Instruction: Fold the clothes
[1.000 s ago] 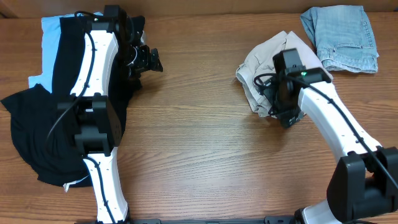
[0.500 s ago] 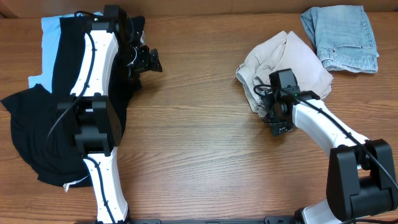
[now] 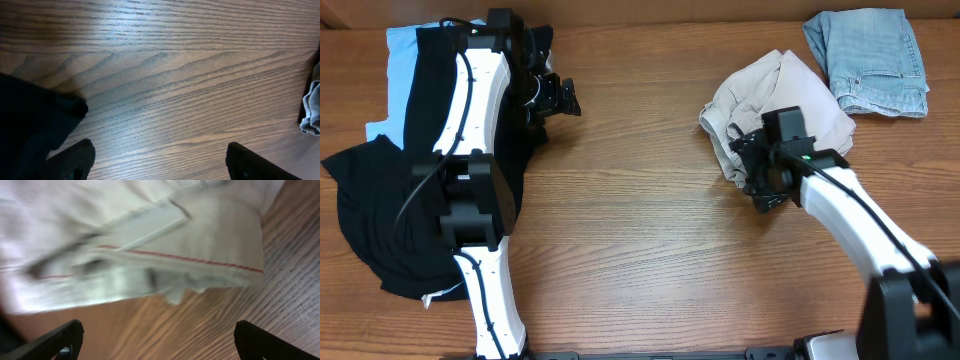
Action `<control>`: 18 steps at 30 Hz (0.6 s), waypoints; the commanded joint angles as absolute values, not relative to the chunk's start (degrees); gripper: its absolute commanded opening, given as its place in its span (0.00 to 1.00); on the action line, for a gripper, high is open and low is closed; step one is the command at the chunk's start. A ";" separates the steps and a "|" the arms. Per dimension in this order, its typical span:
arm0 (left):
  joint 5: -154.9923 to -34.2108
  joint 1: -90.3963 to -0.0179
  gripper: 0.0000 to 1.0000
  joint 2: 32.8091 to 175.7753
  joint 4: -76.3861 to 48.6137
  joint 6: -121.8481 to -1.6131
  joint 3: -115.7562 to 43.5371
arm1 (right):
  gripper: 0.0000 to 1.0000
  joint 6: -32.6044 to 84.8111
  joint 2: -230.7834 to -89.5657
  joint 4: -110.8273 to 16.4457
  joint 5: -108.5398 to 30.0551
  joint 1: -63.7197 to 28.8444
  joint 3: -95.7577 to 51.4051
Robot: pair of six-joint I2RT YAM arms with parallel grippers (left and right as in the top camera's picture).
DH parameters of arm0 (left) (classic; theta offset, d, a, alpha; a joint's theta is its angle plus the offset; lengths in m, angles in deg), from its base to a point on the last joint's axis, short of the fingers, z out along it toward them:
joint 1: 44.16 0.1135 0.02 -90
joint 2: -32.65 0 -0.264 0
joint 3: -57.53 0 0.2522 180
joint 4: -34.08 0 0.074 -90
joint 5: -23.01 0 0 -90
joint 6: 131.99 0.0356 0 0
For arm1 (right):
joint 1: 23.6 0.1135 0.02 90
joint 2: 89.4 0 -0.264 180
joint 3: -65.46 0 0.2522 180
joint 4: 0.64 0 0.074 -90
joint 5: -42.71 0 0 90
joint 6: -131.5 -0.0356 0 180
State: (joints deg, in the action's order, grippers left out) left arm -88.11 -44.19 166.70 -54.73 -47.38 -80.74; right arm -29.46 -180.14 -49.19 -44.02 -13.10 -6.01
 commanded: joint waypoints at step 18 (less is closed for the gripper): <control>-86.27 -44.58 0.88 166.68 -55.05 -45.83 -81.64 | 1.00 -34.83 -180.21 -44.19 -48.41 -21.14 1.00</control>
State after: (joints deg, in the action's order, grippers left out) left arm -87.04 -44.19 166.70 -54.94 -47.38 -80.74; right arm -34.29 -179.51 -45.98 -47.73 -21.01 -0.66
